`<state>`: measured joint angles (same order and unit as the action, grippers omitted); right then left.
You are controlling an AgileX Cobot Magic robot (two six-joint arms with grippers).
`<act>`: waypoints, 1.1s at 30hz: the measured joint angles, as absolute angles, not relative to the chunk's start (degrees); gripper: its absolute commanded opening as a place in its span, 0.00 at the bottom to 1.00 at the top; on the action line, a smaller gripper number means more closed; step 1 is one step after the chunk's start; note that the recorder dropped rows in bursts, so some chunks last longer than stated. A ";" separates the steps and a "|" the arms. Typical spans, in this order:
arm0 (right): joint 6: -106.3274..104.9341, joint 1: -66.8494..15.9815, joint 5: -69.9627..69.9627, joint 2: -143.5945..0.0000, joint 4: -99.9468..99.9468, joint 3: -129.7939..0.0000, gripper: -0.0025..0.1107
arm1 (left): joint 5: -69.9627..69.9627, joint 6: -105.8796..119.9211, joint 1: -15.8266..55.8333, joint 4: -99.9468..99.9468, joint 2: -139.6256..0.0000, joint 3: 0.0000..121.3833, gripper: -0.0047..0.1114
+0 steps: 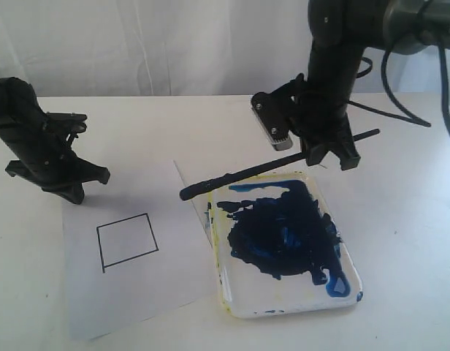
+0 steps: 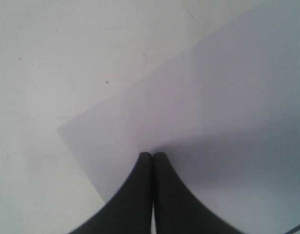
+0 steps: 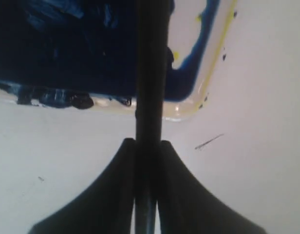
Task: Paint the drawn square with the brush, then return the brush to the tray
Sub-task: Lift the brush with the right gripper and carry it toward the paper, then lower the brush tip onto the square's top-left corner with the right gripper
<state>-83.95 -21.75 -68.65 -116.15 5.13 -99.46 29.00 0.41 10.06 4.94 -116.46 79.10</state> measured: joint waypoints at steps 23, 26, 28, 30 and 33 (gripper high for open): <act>-77.66 -37.33 -57.70 -121.15 11.00 -99.38 0.02 | 29.00 0.41 10.06 4.94 -116.46 79.10 0.04; -76.84 -37.75 -57.60 -122.22 11.80 -100.44 0.02 | 29.00 0.41 10.06 4.94 -116.46 79.10 0.04; -76.40 -37.80 -57.48 -123.00 12.16 -101.59 0.02 | 29.00 0.41 10.06 4.94 -116.46 79.10 0.04; -75.82 -37.80 -57.48 -124.01 12.40 -102.91 0.02 | 29.00 0.41 10.06 4.94 -116.46 79.10 0.04; -75.10 -37.89 -57.48 -125.73 12.49 -105.24 0.02 | 29.00 0.41 10.06 4.94 -116.46 79.10 0.04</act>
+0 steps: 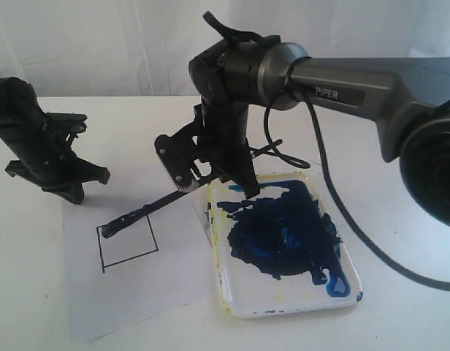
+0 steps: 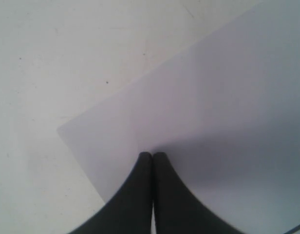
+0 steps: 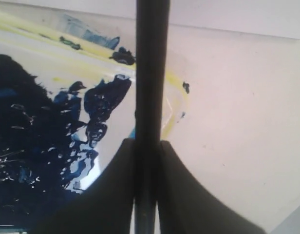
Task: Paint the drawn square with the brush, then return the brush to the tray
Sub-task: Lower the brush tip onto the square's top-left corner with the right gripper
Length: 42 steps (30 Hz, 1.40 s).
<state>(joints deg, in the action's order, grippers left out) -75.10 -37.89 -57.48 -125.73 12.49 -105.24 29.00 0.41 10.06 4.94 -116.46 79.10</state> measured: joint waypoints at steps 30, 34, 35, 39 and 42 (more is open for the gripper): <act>-74.51 -38.29 -64.93 -135.63 12.49 -119.82 0.02 | 29.14 0.41 10.06 4.94 -116.46 79.10 0.04; -74.51 -38.29 -64.79 -135.63 12.49 -119.82 0.02 | 29.14 0.41 10.06 4.94 -116.46 79.10 0.04; -74.51 -38.29 -64.51 -135.63 12.49 -119.82 0.02 | 29.14 0.41 10.06 4.94 -116.46 79.10 0.04; -73.75 -38.29 -62.66 -135.63 12.49 -119.82 0.02 | 29.14 0.41 10.06 4.94 -116.46 79.10 0.04; -73.47 -38.53 -62.13 -135.63 12.49 -119.82 0.02 | 29.14 0.41 10.06 4.94 -116.46 79.10 0.04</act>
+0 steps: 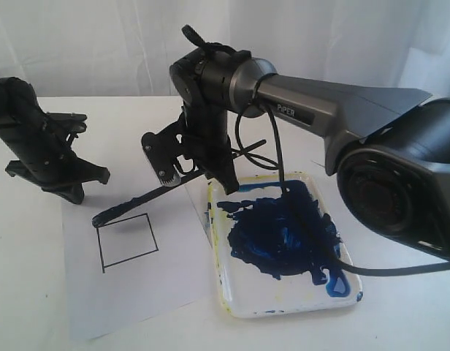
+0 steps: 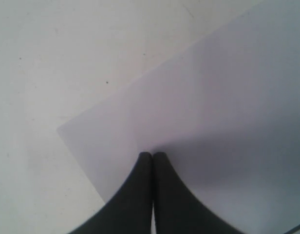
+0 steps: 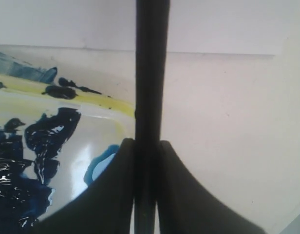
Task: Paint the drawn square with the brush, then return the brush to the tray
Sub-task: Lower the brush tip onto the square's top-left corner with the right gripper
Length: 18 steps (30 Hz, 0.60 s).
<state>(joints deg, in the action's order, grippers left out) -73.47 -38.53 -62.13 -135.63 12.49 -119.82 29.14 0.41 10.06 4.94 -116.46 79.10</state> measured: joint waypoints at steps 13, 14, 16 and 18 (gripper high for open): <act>-73.47 -38.90 -62.37 -135.63 12.36 -119.82 0.02 | 29.14 0.41 10.06 4.94 -116.46 79.10 0.04; -73.47 -38.90 -62.37 -135.63 12.36 -119.82 0.02 | 29.14 0.41 10.06 4.94 -116.46 79.10 0.04; -73.47 -38.90 -62.48 -135.76 12.36 -119.82 0.02 | 29.14 0.41 10.06 4.94 -116.46 79.10 0.04; -73.47 -38.90 -62.59 -136.29 12.36 -119.82 0.02 | 29.14 0.41 10.06 4.94 -116.46 79.10 0.04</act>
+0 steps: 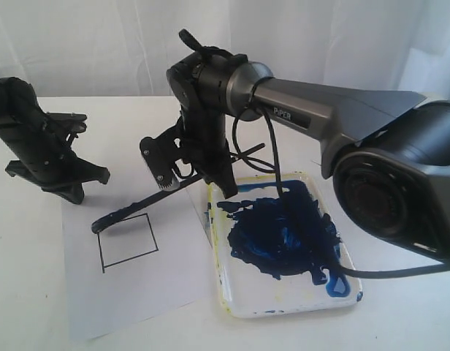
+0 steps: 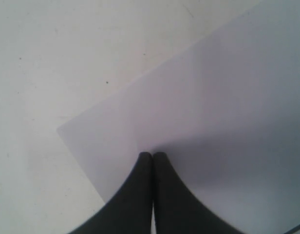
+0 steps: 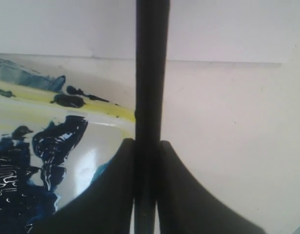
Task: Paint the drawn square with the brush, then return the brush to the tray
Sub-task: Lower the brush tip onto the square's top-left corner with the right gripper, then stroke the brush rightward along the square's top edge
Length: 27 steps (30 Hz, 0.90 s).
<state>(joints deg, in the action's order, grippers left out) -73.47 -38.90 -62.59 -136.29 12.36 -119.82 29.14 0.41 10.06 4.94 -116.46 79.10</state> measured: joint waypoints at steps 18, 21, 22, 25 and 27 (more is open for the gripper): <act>-73.11 -38.90 -63.03 -137.62 14.42 -119.82 0.02 | 29.14 0.41 10.06 4.94 -116.46 79.10 0.04; -72.37 -38.90 -63.07 -137.62 15.13 -119.82 0.02 | 29.14 0.41 10.06 4.94 -116.46 79.10 0.04; -72.13 -38.90 -63.07 -137.62 15.42 -119.82 0.02 | 29.14 0.41 10.06 4.94 -116.46 79.10 0.04; -71.82 -38.90 -63.17 -137.62 15.65 -119.82 0.02 | 29.14 0.41 10.06 4.94 -116.46 79.10 0.04; -71.02 -38.90 -63.17 -137.62 15.65 -119.82 0.02 | 29.14 0.41 10.06 4.94 -116.46 79.10 0.04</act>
<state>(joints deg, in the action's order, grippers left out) -71.02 -38.90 -63.17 -137.62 15.65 -119.82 29.14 0.41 10.06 4.94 -116.46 79.10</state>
